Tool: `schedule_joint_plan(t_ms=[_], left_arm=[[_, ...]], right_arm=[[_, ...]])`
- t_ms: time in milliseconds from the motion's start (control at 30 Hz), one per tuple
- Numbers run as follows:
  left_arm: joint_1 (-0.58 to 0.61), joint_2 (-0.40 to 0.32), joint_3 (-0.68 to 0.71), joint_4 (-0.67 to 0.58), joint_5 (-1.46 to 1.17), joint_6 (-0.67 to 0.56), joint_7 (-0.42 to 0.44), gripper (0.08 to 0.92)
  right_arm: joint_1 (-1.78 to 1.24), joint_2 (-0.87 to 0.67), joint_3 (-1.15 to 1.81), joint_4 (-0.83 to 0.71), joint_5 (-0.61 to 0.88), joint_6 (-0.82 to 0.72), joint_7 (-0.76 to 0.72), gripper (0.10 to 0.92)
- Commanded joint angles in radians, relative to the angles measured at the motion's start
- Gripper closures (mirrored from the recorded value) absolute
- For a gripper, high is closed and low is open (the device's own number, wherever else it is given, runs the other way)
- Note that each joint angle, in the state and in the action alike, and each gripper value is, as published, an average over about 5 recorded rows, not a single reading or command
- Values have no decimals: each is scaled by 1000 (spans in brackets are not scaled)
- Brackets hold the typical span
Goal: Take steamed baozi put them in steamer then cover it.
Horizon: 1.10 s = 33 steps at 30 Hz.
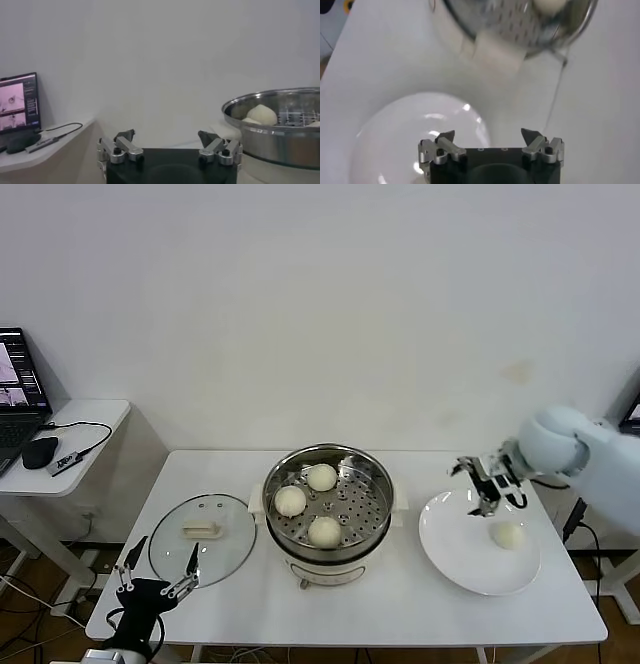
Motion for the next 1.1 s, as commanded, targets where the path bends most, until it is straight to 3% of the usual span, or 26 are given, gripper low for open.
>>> schedule_joint_plan(t_ms=[33,367,1100], left_arm=[[4,-2,5,6,5,0,1,177],[12,-5,0,11,6,1,1,177],[4,-2,-9,26,1,2,1,177]], right_arm=[[-386,-63,330,-154,-158,4,-1,203],[-471,13,413,-299,-217,31,3,203],[-473,167,423,-459,-282,52,18,211]])
